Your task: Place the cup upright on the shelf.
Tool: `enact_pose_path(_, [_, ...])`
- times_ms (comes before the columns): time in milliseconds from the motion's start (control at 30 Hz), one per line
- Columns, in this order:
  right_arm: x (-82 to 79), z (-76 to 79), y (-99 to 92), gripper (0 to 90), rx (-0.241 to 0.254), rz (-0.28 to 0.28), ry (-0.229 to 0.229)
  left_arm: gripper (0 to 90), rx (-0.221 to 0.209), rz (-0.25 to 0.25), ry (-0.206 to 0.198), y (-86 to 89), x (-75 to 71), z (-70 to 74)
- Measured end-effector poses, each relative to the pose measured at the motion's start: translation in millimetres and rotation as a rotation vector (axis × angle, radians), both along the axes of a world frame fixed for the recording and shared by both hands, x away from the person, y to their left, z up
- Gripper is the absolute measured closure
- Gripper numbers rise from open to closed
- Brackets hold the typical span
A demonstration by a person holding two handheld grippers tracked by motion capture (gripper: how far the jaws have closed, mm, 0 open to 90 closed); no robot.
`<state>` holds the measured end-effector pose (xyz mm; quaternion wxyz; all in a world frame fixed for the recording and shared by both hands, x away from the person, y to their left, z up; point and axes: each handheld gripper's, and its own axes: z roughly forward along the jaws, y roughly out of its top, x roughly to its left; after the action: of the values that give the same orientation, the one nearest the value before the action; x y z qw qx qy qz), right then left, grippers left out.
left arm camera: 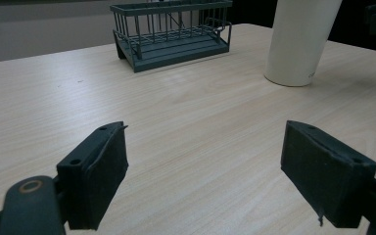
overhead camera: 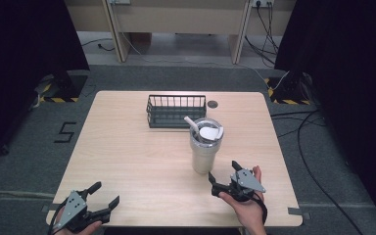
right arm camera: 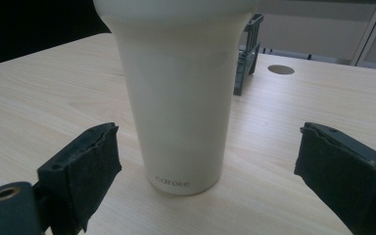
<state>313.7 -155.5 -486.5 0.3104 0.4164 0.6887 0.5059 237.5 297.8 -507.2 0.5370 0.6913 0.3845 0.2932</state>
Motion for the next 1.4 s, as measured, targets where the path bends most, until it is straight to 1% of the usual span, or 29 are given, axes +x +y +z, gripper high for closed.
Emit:
enact_pose_path(67, [4.2, 0.6, 4.0, 8.7, -0.004, 0.001, -0.004, 16.8, 0.0, -0.002, -0.001, -0.2, 0.0, 0.1])
enact_pose_path(200, [8.1, 1.3, 8.7, 8.5, 0.005, 0.003, 0.002, 16.8, 0.0, -0.002, 0.0, -0.1, 0.0, 0.0])
enact_pose_path(267, [11.3, 2.0, 10.9, 8.5, -0.002, 0.012, -0.006, 16.8, -0.001, -0.001, -0.001, 0.1, 0.1, 0.0])
enact_pose_path(333, [14.7, 2.9, 14.7, 8.2, -0.004, 0.009, -0.008, 16.8, -0.002, -0.001, -0.001, 0.2, 0.0, 0.1])
enact_pose_path(867, [32.3, 4.2, 28.2, 3.7, -0.005, 0.002, -0.016, 16.4, -0.002, -0.005, 0.0, -0.7, -0.1, 0.1])
enact_pose_path(967, [36.4, 3.8, 32.0, 2.7, -0.003, 0.01, -0.019, 16.3, 0.001, -0.007, 0.0, -0.7, -0.2, 0.2])
enact_pose_path(1067, [38.2, 3.8, 34.4, 2.4, -0.002, 0.011, -0.022, 16.3, 0.002, -0.008, -0.002, -0.6, -0.3, 0.3])
enact_pose_path(1400, [52.9, 3.0, 42.1, 1.7, 0.001, 0.006, -0.029, 16.2, 0.001, -0.012, 0.0, -0.9, -0.4, 0.2])
